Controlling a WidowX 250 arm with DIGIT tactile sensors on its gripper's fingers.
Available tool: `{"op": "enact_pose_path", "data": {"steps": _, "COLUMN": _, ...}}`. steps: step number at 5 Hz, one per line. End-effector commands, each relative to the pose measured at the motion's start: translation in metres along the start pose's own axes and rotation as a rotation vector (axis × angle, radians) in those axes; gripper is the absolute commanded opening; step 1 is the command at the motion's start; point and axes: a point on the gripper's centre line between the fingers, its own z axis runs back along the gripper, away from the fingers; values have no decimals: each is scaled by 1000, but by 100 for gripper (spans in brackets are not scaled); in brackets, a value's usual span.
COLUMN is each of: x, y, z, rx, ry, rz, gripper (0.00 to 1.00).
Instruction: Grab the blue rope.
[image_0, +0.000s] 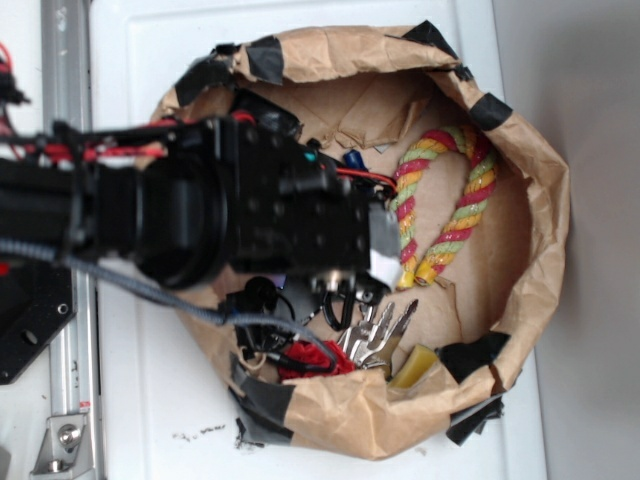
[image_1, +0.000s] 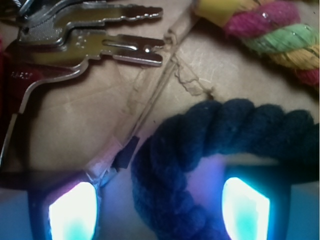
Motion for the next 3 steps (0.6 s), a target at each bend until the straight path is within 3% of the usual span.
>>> {"op": "enact_pose_path", "data": {"steps": 1, "x": -15, "y": 45, "z": 24, "rx": -8, "ry": -111, "rz": 93, "gripper": 100}}
{"op": "enact_pose_path", "data": {"steps": 3, "x": -17, "y": 67, "z": 25, "rx": -44, "ry": -137, "rz": 165, "gripper": 100}}
